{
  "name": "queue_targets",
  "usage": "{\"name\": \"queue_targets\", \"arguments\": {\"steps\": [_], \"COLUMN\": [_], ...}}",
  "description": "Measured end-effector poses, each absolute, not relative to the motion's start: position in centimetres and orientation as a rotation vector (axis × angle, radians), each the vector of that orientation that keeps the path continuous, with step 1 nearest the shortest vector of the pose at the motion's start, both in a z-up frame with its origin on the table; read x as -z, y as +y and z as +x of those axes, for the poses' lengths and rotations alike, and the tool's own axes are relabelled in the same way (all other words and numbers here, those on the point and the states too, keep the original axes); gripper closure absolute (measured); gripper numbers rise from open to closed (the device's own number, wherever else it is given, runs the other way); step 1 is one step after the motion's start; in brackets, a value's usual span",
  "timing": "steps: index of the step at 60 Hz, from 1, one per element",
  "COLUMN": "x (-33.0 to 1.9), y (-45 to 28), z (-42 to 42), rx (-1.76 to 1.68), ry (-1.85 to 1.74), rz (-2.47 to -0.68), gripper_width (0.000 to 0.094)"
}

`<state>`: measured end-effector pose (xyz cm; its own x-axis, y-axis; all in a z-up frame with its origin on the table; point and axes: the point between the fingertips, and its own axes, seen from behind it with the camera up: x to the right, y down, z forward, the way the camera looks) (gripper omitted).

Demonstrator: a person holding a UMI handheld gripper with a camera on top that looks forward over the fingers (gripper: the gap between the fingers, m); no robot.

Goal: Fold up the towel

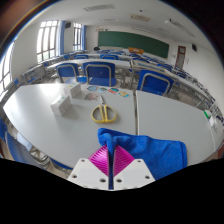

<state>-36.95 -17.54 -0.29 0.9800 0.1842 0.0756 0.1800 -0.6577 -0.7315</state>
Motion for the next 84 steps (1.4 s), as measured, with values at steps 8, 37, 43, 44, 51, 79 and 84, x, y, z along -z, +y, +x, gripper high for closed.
{"name": "queue_targets", "arguments": {"steps": [8, 37, 43, 44, 51, 79, 84], "x": [-5.8, -2.9, -4.2, -4.4, -7.4, -18.7, -19.2], "y": [-16.5, -18.9, -20.2, -20.4, -21.9, -35.2, -37.5], "z": [-37.2, -14.7, -11.7, -11.4, -11.0, -21.0, -22.5], "rx": [-0.221, -0.003, 0.088, 0.100, 0.169, 0.291, 0.278], "ry": [-0.129, 0.220, 0.221, 0.221, 0.198, 0.172, 0.176], "rz": [-2.246, -2.380, -2.351, -2.346, -2.311, -2.195, -2.199], "gripper_width": [0.0899, 0.0203, 0.0083, 0.0085, 0.0085, 0.0083, 0.0085]}}
